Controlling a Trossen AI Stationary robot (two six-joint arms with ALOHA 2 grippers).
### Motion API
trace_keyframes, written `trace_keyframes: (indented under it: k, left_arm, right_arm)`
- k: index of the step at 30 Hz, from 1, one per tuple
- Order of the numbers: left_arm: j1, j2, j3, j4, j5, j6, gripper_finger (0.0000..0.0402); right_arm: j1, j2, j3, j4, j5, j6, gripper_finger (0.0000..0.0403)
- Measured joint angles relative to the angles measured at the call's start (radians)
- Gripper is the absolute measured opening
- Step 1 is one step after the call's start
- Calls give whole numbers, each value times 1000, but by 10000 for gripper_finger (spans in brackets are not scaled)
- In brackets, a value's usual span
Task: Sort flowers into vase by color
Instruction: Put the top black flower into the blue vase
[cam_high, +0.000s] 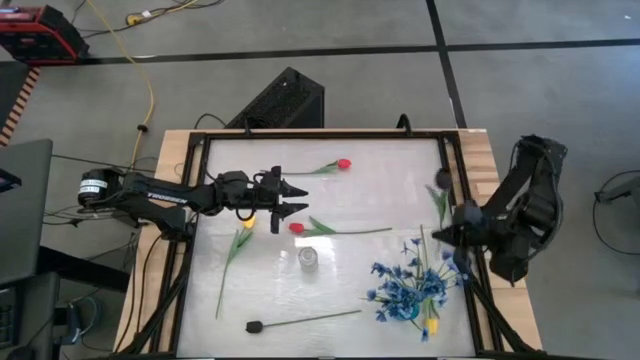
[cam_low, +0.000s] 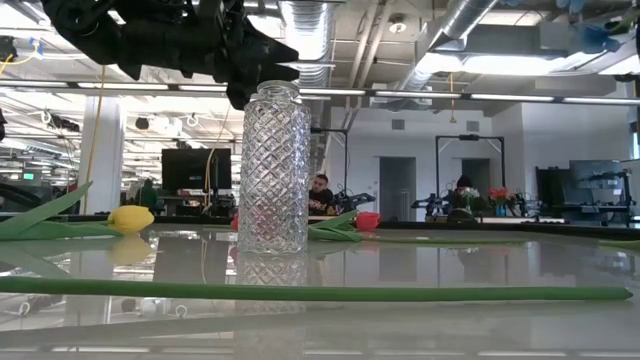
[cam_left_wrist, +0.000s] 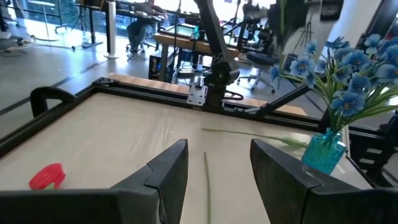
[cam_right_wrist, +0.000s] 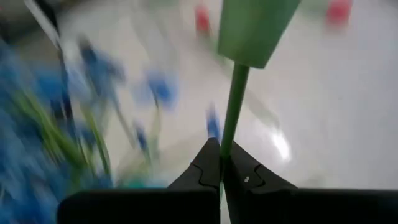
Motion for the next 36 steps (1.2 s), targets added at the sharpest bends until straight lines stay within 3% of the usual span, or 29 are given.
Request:
trace_keyframes:
  k: [3, 5, 11, 14, 18, 25, 36]
  left_arm:
    - [0, 0, 0, 0, 0, -6, 162]
    - [0, 0, 0, 0, 0, -9, 162]
    - [0, 0, 0, 4, -32, -9, 162]
    - [0, 0, 0, 5, -39, -9, 162]
    - [0, 2, 0, 4, -35, -9, 162]
    - [0, 3, 0, 5, -38, -9, 162]
    - [0, 3, 0, 4, -42, -11, 162]
  right_arm:
    - [0, -4, 57, 51, 161, -129, 28]
    - [0, -6, 88, 152, 200, -263, 28]
    - [61, 5, 101, 610, 137, -761, 29]
    - [124, 33, 103, 742, 117, -901, 29]
    - [214, 88, 103, 769, 124, -922, 29]
    - [301, 204, 102, 820, 230, -900, 29]
    - [266, 412, 102, 809, 298, -834, 29]
